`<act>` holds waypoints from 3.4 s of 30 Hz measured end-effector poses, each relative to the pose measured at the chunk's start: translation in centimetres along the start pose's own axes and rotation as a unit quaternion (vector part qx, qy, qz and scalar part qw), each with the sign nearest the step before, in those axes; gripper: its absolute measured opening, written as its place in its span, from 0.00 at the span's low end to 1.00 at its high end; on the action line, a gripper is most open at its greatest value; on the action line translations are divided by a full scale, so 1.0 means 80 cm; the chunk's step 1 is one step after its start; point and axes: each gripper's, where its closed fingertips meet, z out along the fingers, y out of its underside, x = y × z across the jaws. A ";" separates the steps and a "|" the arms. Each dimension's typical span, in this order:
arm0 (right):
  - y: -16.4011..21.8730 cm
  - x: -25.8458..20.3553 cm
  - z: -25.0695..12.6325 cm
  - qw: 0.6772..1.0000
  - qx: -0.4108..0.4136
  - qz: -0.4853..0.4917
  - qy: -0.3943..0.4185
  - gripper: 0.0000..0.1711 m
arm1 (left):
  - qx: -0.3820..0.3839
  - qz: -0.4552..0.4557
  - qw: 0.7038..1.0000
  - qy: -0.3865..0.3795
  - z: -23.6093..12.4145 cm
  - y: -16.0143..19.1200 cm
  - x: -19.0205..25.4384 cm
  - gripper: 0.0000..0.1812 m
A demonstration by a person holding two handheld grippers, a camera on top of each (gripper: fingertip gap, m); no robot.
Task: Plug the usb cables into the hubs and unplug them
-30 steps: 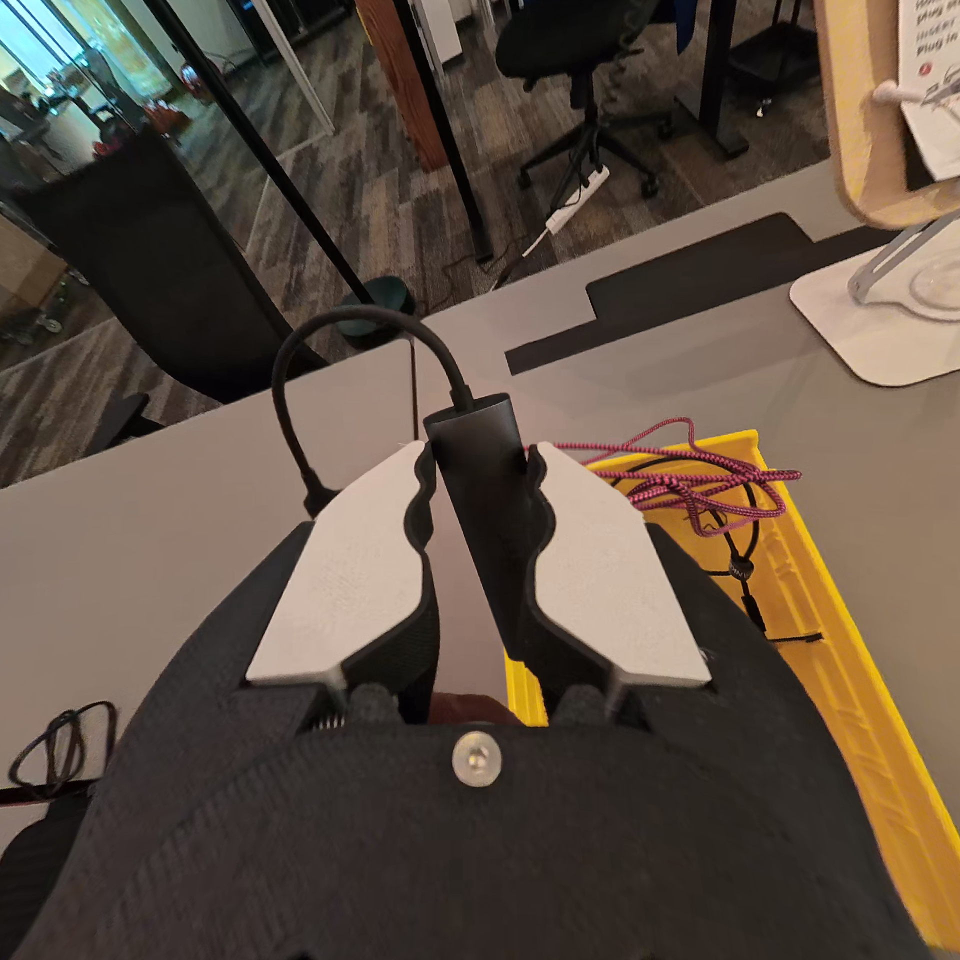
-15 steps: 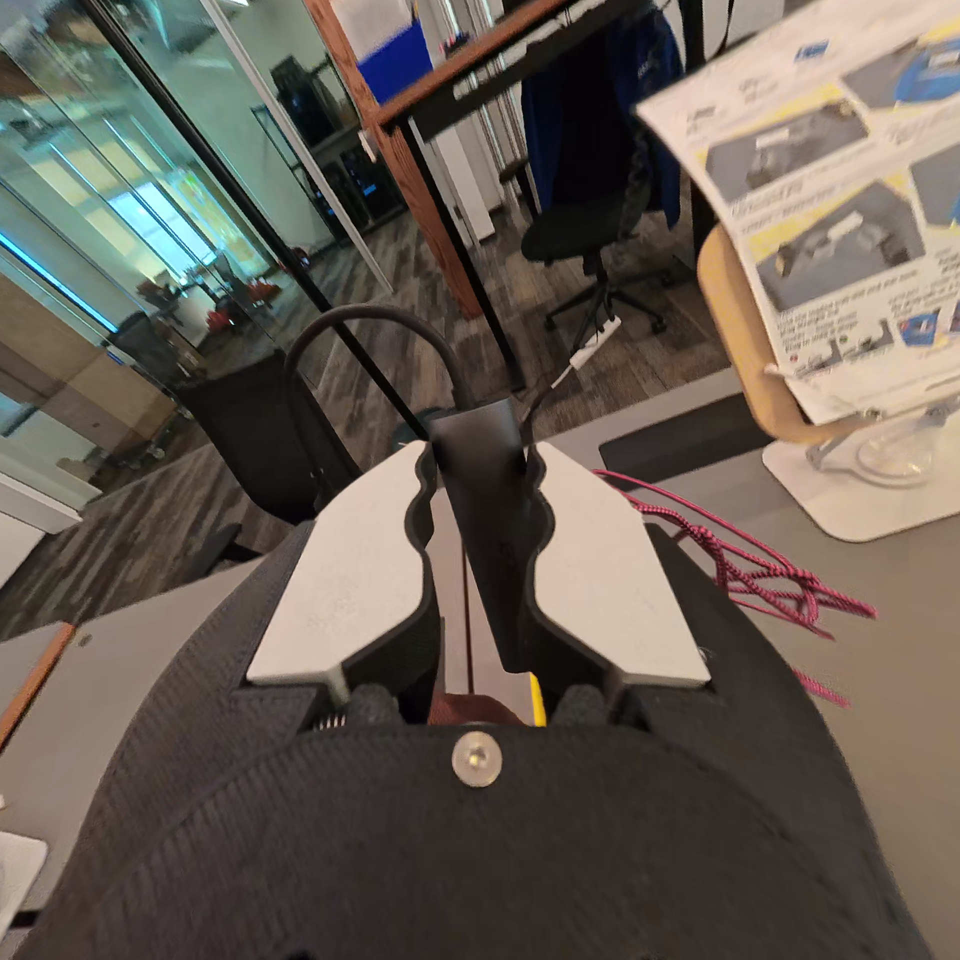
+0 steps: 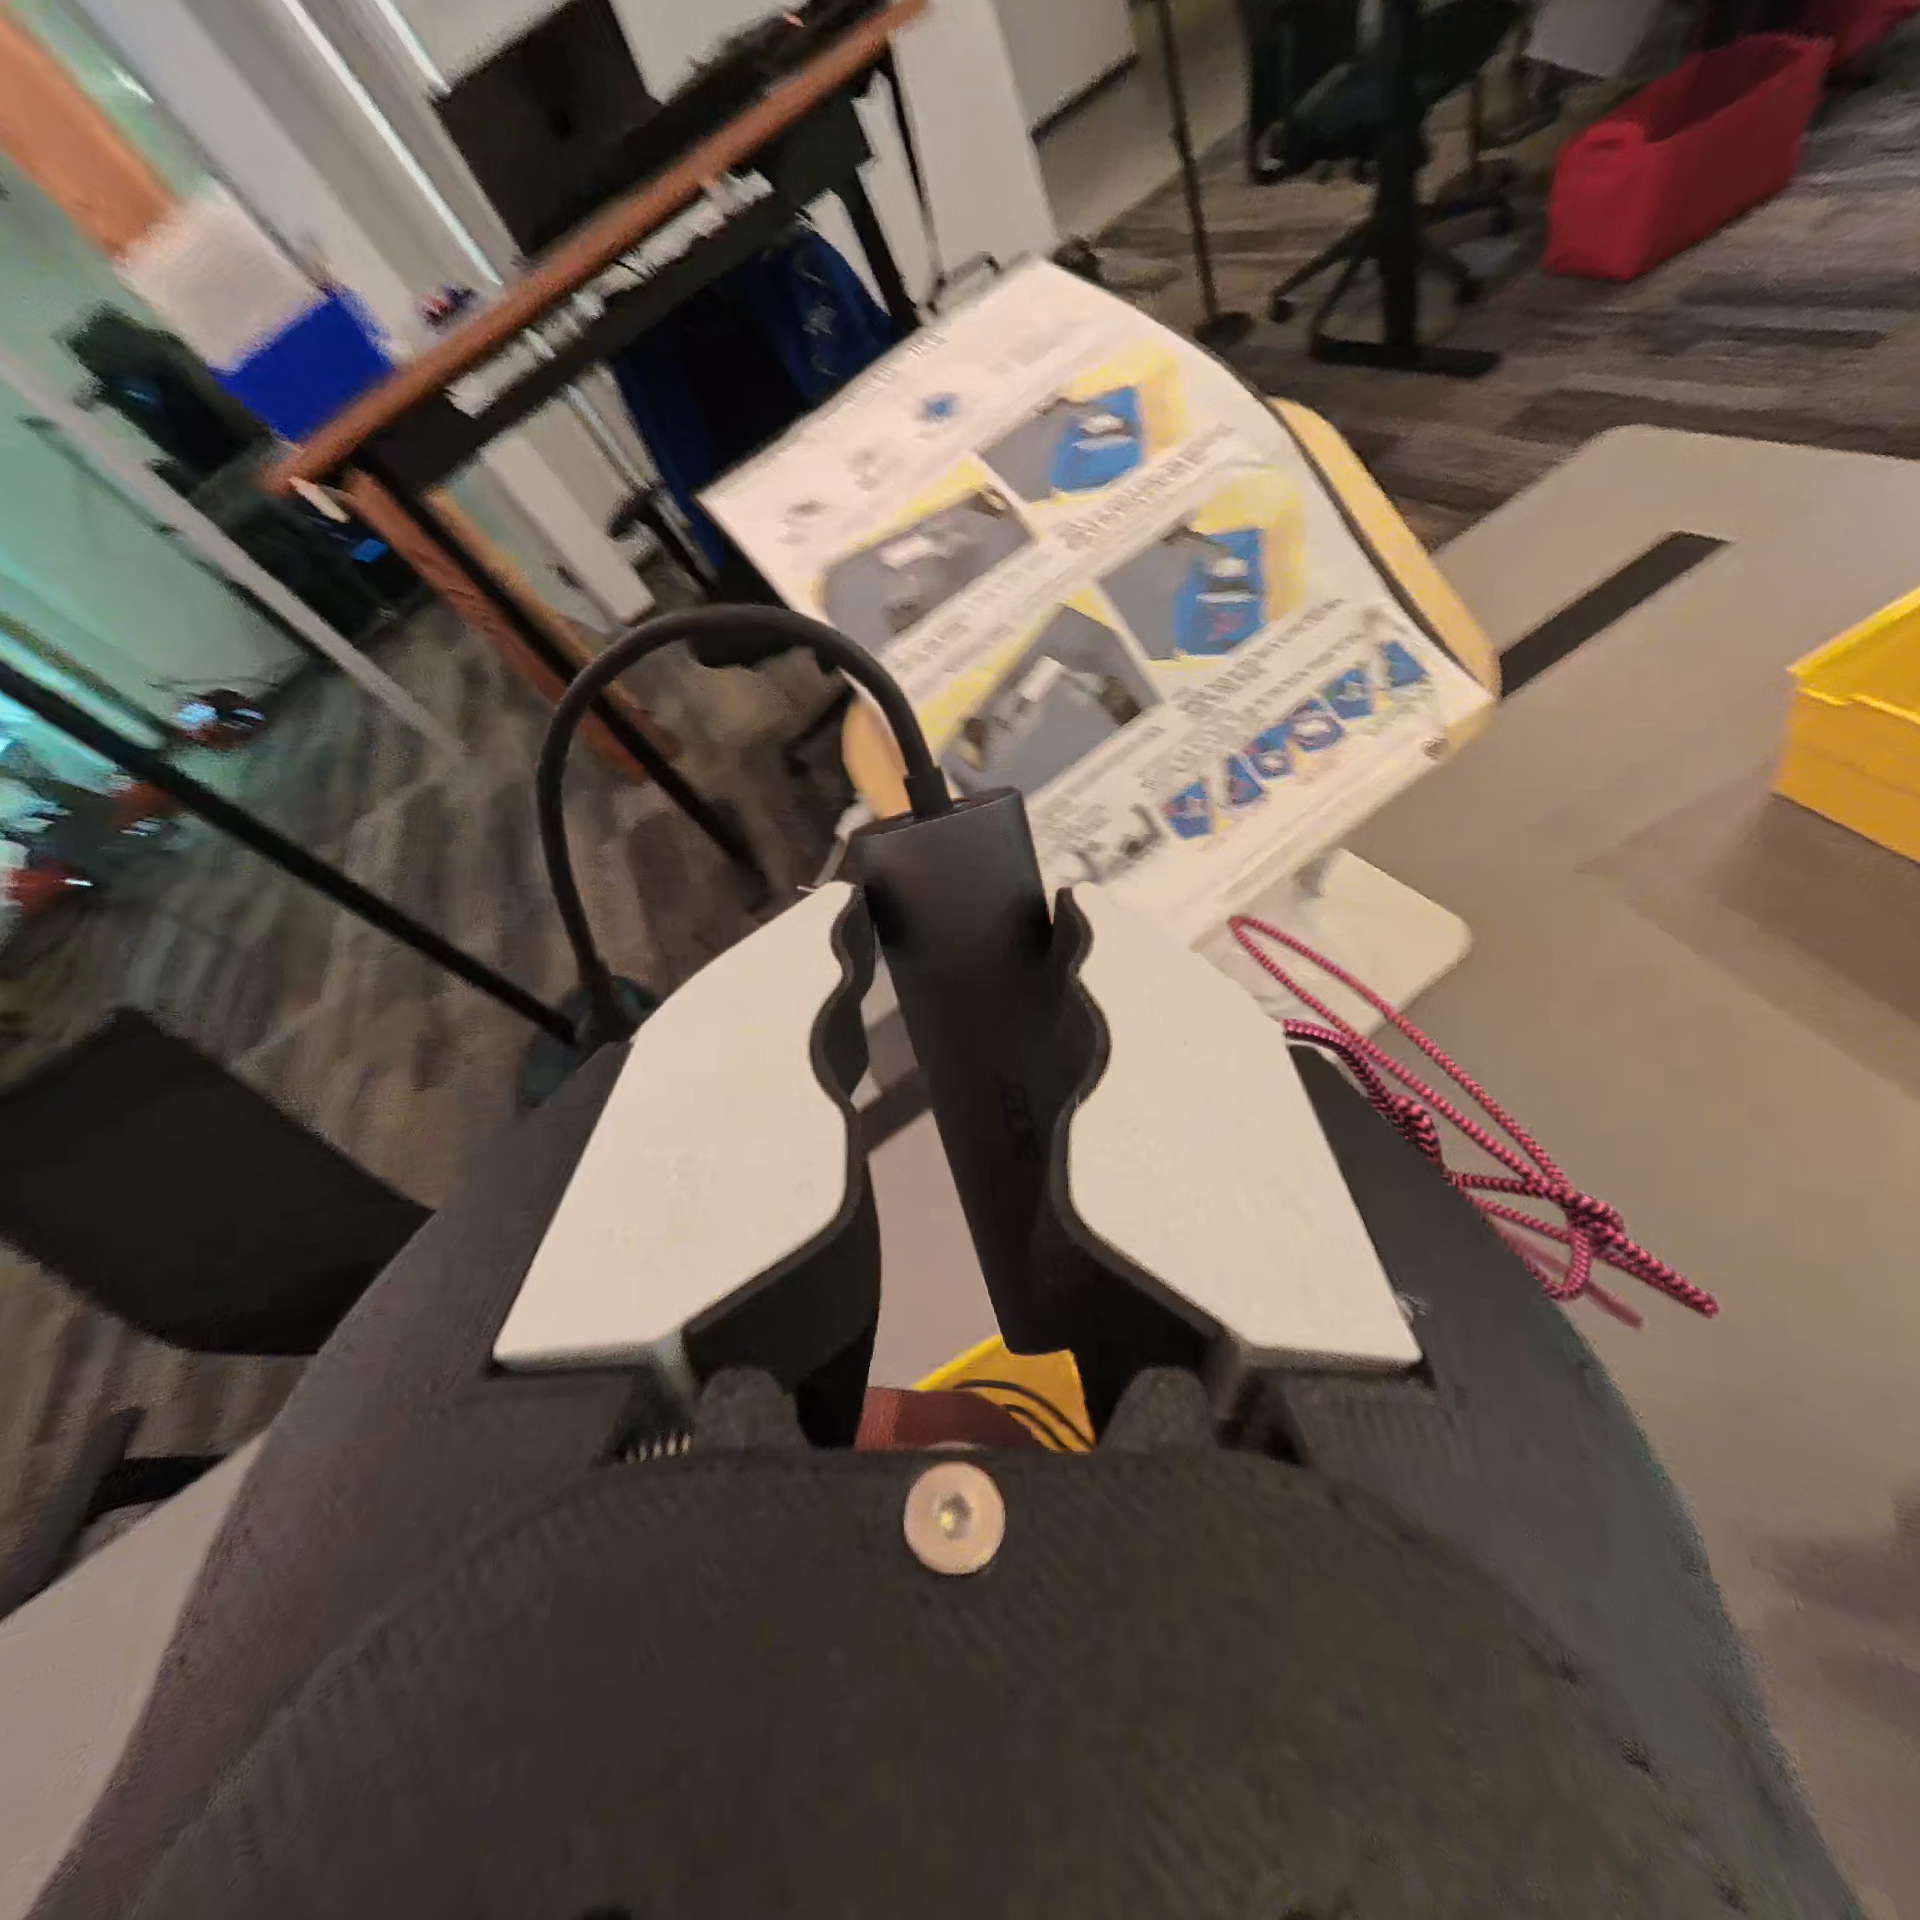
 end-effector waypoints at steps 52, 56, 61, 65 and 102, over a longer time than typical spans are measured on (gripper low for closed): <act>0.023 0.062 0.169 0.989 0.075 0.006 -0.129 0.07 | -0.084 -0.005 0.963 0.255 0.114 0.232 0.308 0.34; 0.009 0.068 0.148 0.966 0.139 0.096 -0.196 0.08 | -0.023 0.009 0.959 0.284 0.082 0.222 0.313 0.44; -0.009 0.073 0.123 0.933 0.202 0.152 -0.254 0.07 | 0.031 -0.032 0.933 0.356 0.056 0.219 0.335 0.58; -0.020 0.069 0.105 0.907 0.233 0.169 -0.307 0.07 | 0.059 -0.035 0.922 0.382 0.054 0.219 0.358 0.69; -0.019 0.042 0.084 0.852 0.243 0.205 -0.417 0.08 | 0.153 -0.108 0.877 0.443 0.052 0.215 0.406 0.72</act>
